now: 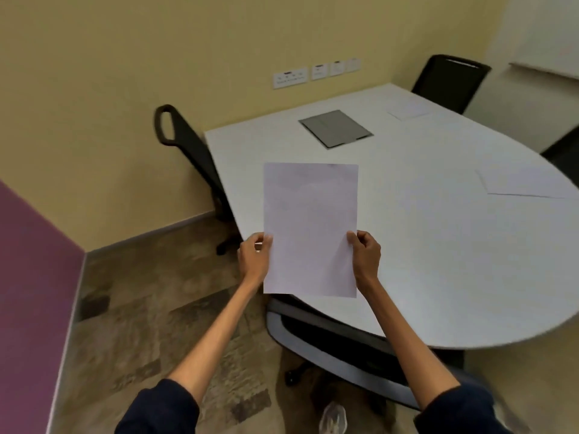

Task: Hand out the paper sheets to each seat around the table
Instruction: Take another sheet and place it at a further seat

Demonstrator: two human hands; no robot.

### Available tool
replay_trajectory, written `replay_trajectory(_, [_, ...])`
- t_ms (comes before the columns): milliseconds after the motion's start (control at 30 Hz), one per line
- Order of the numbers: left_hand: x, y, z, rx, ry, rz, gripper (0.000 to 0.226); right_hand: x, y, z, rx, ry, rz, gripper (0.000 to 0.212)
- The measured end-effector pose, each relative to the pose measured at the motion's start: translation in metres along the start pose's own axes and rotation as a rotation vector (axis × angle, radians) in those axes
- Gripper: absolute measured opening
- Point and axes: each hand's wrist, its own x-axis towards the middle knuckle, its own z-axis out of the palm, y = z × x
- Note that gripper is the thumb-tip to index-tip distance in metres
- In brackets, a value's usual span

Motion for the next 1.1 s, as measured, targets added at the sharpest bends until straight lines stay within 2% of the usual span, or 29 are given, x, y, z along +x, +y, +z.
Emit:
replay_trajectory(100, [0.019, 0.005, 0.044, 0.031, -0.158, -0.050, 0.026, 0.033, 0.009, -0.029, -0.004, 0.081, 0.051, 0.022])
replay_trajectory(233, [0.043, 0.014, 0.095, 0.058, -0.330, -0.064, 0.018, 0.070, 0.020, -0.055, -0.012, 0.177, 0.116, 0.026])
replay_trajectory(500, [0.073, -0.001, 0.175, 0.142, -0.540, -0.125, 0.021, 0.110, 0.062, -0.107, -0.142, 0.247, 0.262, 0.024])
replay_trajectory(600, [0.079, -0.018, 0.201, 0.202, -0.609, -0.166, 0.031, 0.122, 0.081, -0.119, -0.208, 0.261, 0.299, 0.025])
replay_trajectory(800, [0.090, -0.053, 0.242, 0.343, -0.665, -0.214, 0.036, 0.138, 0.125, -0.120, -0.289, 0.293, 0.395, 0.026])
replay_trajectory(900, [0.091, -0.070, 0.254, 0.405, -0.653, -0.200, 0.046, 0.142, 0.147, -0.115, -0.335, 0.298, 0.446, 0.027])
replay_trajectory(1033, [0.092, -0.090, 0.265, 0.469, -0.681, -0.217, 0.028, 0.146, 0.168, -0.112, -0.416, 0.298, 0.493, 0.029])
replay_trajectory(1100, [0.092, -0.095, 0.269, 0.507, -0.682, -0.210, 0.033, 0.148, 0.175, -0.111, -0.461, 0.291, 0.496, 0.029])
